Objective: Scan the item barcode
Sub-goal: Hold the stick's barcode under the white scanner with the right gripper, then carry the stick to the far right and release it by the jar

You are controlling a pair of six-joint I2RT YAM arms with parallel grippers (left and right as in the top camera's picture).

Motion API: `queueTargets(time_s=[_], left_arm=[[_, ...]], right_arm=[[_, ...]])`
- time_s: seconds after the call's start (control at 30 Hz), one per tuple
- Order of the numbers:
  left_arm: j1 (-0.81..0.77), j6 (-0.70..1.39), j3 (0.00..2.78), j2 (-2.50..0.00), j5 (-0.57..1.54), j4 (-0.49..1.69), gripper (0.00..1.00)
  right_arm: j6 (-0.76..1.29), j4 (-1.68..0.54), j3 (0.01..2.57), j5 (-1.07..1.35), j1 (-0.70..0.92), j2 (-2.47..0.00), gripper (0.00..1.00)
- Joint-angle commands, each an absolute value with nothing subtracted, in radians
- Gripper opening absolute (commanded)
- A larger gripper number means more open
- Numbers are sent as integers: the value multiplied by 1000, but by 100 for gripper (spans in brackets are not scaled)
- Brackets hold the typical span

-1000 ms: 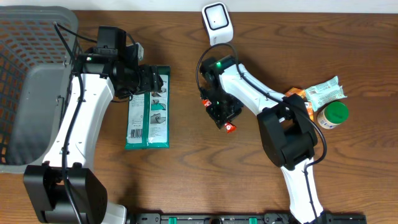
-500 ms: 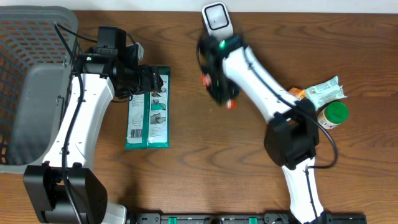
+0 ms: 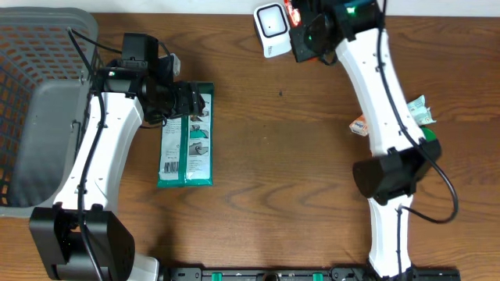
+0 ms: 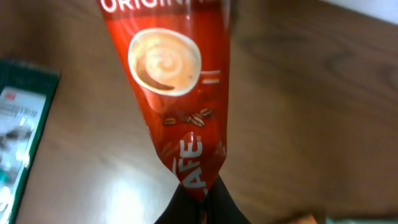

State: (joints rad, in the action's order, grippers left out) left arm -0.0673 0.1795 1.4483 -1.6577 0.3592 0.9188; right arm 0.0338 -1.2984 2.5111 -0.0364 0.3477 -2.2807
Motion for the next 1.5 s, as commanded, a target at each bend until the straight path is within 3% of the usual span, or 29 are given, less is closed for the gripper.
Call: queueTargets(time_s=[0.0, 0.27, 1.03, 1.3, 1.47], left_arm=[[-67, 170, 1465, -1653, 346, 923, 81], [-67, 170, 1465, -1653, 346, 923, 81], [-67, 170, 1465, -1653, 346, 923, 80], [-67, 170, 1465, -1653, 346, 923, 81], [-67, 170, 1465, -1653, 346, 923, 81]], right_arm=[[28, -1242, 2508, -21, 351, -2363, 1], [13, -1058, 2508, -17, 340, -2466, 1], [48, -827, 2508, 10, 302, -2637, 1], [90, -1005, 2522, 15, 274, -2491, 1], [86, -1284, 2522, -11, 232, -2275, 1]])
